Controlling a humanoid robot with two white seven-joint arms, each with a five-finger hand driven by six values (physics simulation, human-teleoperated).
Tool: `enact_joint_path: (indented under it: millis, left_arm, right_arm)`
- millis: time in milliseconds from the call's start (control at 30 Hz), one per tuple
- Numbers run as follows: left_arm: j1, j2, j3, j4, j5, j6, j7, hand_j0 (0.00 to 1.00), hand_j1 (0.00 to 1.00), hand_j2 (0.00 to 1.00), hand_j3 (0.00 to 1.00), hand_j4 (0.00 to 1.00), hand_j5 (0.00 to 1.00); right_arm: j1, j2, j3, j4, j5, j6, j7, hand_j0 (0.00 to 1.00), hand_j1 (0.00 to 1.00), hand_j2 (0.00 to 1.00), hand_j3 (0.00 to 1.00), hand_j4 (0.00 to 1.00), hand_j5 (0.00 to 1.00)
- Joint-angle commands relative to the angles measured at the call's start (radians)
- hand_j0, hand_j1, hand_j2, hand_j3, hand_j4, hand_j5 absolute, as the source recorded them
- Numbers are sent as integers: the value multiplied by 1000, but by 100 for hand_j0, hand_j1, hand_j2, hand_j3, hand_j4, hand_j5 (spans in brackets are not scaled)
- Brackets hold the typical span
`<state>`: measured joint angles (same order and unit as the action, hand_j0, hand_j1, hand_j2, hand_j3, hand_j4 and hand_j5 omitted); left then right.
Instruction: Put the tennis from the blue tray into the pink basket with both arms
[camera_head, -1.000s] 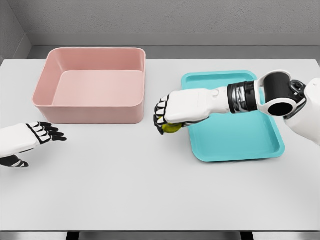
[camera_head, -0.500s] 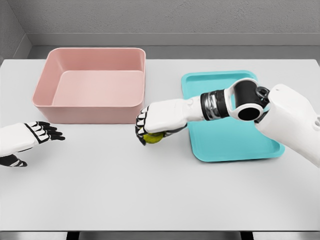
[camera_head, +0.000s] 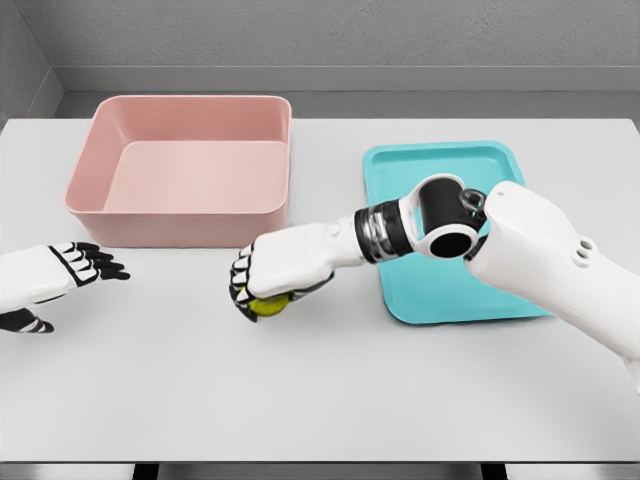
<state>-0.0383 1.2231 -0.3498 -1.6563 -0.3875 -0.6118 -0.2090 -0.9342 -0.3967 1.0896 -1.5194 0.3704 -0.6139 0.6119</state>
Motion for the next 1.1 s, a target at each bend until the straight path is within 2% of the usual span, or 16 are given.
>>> enact_joint_path:
  millis: [0,33,133,233,367,700,767,800,900,1067]
  left_arm:
    - [0,1,0,1,5,1,0,100,100,100,100,100,100]
    - [0,1,0,1,5,1,0,100,100,100,100,100,100]
    - [2,1,0,1,4,1,0,100,100,100,100,100,100]
    - [2,1,0,0,5,1,0,100,100,100,100,100,100]
    - [0,1,0,1,5,1,0,100,100,100,100,100,100]
    - [0,3,0,0,7,1,0,100,100,100,100,100,100]
    - [0,3,0,0,7,1,0,100,100,100,100,100,100]
    - [2,3,0,0,5,1,0,100,100,100,100,100,100]
    - [0,3,0,1,5,1,0,100,100,100,100,100,100]
    - [0,3,0,0,5,1,0,100,100,100,100,100,100]
  right_arm:
    - [0,28,15,2,-1,3,-1,50,50,50,50,50,50]
    - [-2,33,18,4,1,3,-1,50,50,50,50,50,50]
    - [-14,84,27,88,10,3,-1,50,50,50,50,50,50]
    - [-21,93,27,107,10,3,-1,50,50,50,50,50,50]
    - [-25,134,27,197,15,3,-1,50,50,50,50,50,50]
    - [-23,147,46,180,24,3,-1,50,50,50,50,50,50]
    - [-23,145,46,180,24,3,-1,59,59,59,59,59,59]
    - [-23,147,46,180,24,3,-1,74,74,74,74,74,74]
    - [-23,147,44,180,22,3,-1,97,97,97,97,97,97]
    - [-23,147,44,183,22,3,-1,99,99,99,99,99,99]
